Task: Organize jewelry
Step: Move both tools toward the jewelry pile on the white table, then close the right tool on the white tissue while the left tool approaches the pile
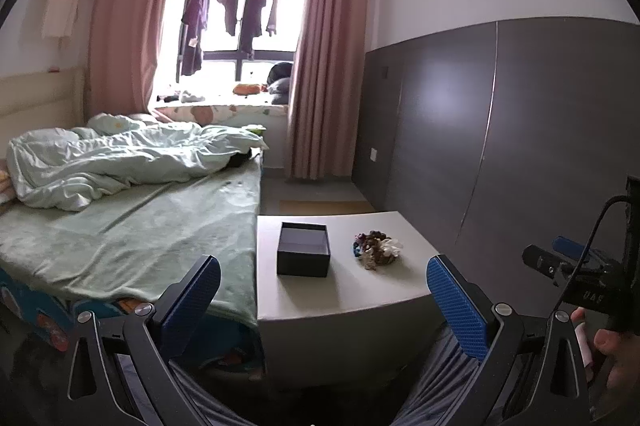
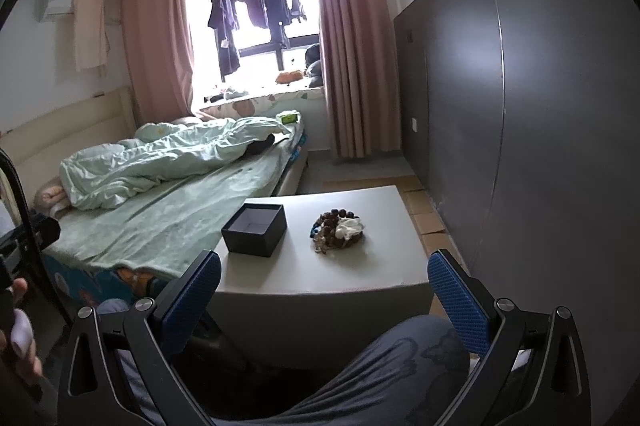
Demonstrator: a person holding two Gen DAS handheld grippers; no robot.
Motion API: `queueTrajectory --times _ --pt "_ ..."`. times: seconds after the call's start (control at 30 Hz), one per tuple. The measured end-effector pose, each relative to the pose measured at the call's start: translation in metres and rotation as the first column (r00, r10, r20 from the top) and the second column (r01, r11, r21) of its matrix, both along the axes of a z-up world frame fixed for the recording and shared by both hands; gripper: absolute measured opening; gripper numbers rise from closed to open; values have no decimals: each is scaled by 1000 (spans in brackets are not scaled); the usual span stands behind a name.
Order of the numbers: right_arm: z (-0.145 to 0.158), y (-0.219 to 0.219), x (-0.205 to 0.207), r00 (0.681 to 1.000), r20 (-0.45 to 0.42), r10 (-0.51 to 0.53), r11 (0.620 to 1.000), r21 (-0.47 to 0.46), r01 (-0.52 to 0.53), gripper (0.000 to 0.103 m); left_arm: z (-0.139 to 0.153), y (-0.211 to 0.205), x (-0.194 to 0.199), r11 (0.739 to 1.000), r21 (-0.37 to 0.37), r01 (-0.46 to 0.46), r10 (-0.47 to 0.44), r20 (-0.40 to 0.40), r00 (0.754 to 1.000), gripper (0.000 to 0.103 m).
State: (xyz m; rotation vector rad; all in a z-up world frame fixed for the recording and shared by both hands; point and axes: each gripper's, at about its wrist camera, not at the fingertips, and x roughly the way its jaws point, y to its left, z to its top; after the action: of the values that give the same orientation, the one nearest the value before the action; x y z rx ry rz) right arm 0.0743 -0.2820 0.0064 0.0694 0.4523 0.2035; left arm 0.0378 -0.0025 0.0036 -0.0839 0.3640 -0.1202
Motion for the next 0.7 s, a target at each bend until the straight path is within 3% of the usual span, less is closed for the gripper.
queueTrajectory --times 0.43,0.7 --pt "-12 -10 40 1000 10 5 1000 11 -5 103 -9 -20 73 996 -1 88 -88 -44 995 103" --pt "-39 -36 83 997 -78 -29 998 55 33 102 -29 -44 138 987 -1 160 -159 -105 982 103"
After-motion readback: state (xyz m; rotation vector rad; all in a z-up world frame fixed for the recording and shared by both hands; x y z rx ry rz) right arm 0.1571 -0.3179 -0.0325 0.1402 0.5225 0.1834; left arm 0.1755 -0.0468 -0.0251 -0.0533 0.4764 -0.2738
